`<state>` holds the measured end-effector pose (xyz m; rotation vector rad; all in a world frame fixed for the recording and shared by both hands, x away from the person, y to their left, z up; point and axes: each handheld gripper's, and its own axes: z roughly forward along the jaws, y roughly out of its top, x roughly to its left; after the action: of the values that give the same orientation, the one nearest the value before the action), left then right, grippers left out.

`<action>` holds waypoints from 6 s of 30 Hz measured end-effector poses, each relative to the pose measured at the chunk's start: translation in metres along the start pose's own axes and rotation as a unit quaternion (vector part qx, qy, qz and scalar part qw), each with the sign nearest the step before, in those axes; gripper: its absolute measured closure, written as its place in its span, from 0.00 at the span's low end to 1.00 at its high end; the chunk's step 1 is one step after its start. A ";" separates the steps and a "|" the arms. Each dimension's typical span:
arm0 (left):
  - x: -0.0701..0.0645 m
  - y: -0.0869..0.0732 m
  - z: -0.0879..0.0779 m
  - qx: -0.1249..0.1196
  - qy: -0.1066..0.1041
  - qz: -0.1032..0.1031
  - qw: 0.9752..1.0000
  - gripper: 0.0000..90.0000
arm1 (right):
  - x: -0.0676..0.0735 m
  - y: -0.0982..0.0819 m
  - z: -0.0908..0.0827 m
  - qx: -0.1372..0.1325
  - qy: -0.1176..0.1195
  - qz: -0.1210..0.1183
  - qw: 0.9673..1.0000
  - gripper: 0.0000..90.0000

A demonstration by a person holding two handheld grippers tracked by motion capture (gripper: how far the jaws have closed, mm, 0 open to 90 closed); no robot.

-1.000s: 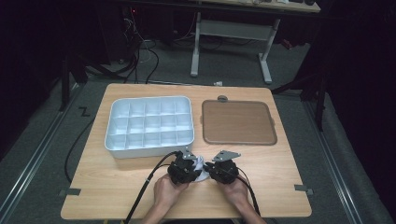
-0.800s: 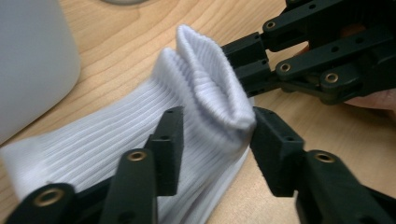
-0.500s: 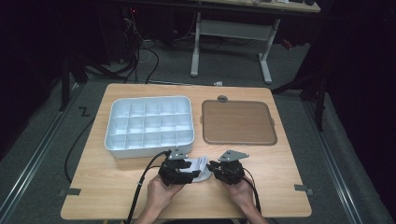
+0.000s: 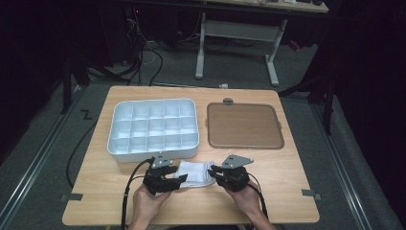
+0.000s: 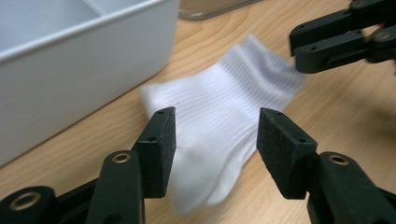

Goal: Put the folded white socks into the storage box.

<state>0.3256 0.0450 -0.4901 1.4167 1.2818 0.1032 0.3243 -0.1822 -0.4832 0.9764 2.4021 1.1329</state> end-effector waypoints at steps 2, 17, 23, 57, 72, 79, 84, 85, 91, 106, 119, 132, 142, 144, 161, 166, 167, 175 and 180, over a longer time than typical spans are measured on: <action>0.004 -0.003 -0.003 0.001 0.004 -0.005 1.000 0.53 | 0.003 0.001 0.003 0.004 0.005 -0.004 1.000 0.83; 0.019 -0.034 -0.001 0.008 0.037 -0.005 0.999 0.52 | 0.009 -0.008 0.022 0.047 0.007 -0.011 0.999 0.77; 0.023 -0.037 0.000 0.003 0.048 -0.008 0.999 0.56 | 0.007 -0.012 0.026 0.053 0.008 -0.011 0.998 0.86; 0.019 -0.042 0.002 0.012 0.063 0.022 0.998 0.91 | -0.010 -0.025 0.021 0.049 -0.030 0.013 0.998 0.95; 0.023 -0.040 0.000 0.004 0.067 0.017 0.998 0.83 | -0.010 -0.023 0.023 0.049 -0.035 0.011 0.998 0.89; 0.027 -0.037 -0.004 0.002 0.064 -0.002 0.998 0.66 | -0.010 -0.023 0.024 0.048 -0.037 0.007 0.998 0.88; 0.029 -0.033 -0.011 0.000 0.046 -0.020 0.999 0.54 | -0.009 -0.022 0.023 0.047 -0.036 0.009 0.998 0.81; 0.028 -0.031 -0.013 -0.003 0.041 -0.023 0.999 0.52 | -0.010 -0.022 0.022 0.046 -0.035 0.011 0.998 0.80; 0.019 -0.013 -0.027 -0.019 0.023 -0.015 0.999 0.46 | -0.010 -0.020 0.012 0.022 -0.034 0.024 0.999 0.75; 0.027 0.017 0.024 -0.012 0.026 -0.067 0.997 0.48 | 0.010 0.004 0.024 0.008 0.022 -0.007 1.000 0.88; 0.039 0.015 0.050 -0.019 0.034 -0.093 0.995 0.54 | 0.024 0.003 0.061 0.044 0.034 -0.019 0.998 0.88; 0.033 0.006 0.055 -0.007 0.019 -0.088 0.996 0.68 | 0.027 -0.004 0.057 0.040 0.038 -0.028 0.998 0.88; 0.027 0.002 0.052 0.003 0.009 -0.071 0.997 0.92 | 0.027 -0.008 0.052 0.039 0.039 -0.028 0.998 0.87; 0.026 0.003 0.049 0.003 0.006 -0.066 0.998 0.93 | 0.027 -0.007 0.050 0.040 0.040 -0.028 0.998 0.86; 0.013 0.011 0.030 -0.011 -0.020 -0.061 0.998 0.94 | 0.023 -0.005 0.054 0.041 0.024 -0.027 0.999 0.94; 0.004 0.015 0.028 -0.012 -0.030 -0.056 0.998 0.94 | 0.026 -0.002 0.058 0.048 0.026 -0.040 0.998 0.95; 0.002 0.015 0.028 -0.013 -0.033 -0.057 0.998 0.94 | 0.026 -0.001 0.058 0.049 0.027 -0.042 0.998 0.95; -0.003 0.019 0.030 -0.016 -0.044 -0.069 0.997 0.94 | 0.024 0.001 0.063 0.047 0.037 -0.037 0.998 0.95; -0.007 0.018 0.038 -0.017 -0.058 -0.086 0.994 0.94 | 0.024 0.002 0.065 0.045 0.042 -0.036 0.997 0.96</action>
<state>0.3598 0.0205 -0.4850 1.2602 1.2928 -0.0733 0.3423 -0.1279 -0.5231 0.8767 2.5525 1.0687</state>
